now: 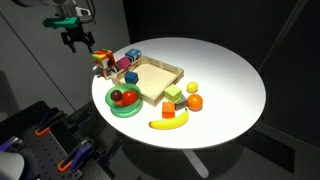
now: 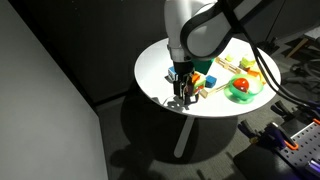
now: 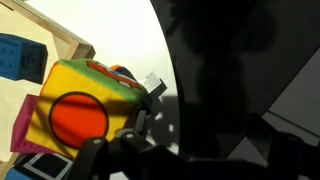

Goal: Shift the orange and white cube-shaped toy to the tray

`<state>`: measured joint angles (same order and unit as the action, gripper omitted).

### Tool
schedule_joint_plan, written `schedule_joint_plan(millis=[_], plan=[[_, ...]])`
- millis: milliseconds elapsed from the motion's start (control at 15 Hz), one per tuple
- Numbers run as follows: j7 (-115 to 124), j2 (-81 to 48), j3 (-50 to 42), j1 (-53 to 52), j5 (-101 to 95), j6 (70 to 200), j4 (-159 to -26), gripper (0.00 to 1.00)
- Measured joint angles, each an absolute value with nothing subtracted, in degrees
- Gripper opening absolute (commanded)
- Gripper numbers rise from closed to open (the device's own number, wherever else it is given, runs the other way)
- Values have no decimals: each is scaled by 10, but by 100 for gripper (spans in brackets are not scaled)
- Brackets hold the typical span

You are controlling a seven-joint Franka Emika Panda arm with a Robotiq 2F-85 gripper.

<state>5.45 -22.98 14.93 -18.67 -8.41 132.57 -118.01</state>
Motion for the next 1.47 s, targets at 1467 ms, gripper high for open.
schedule_joint_plan(millis=[1467], plan=[[50, -235, 78, -159, -84, 1327, -1159, 100]])
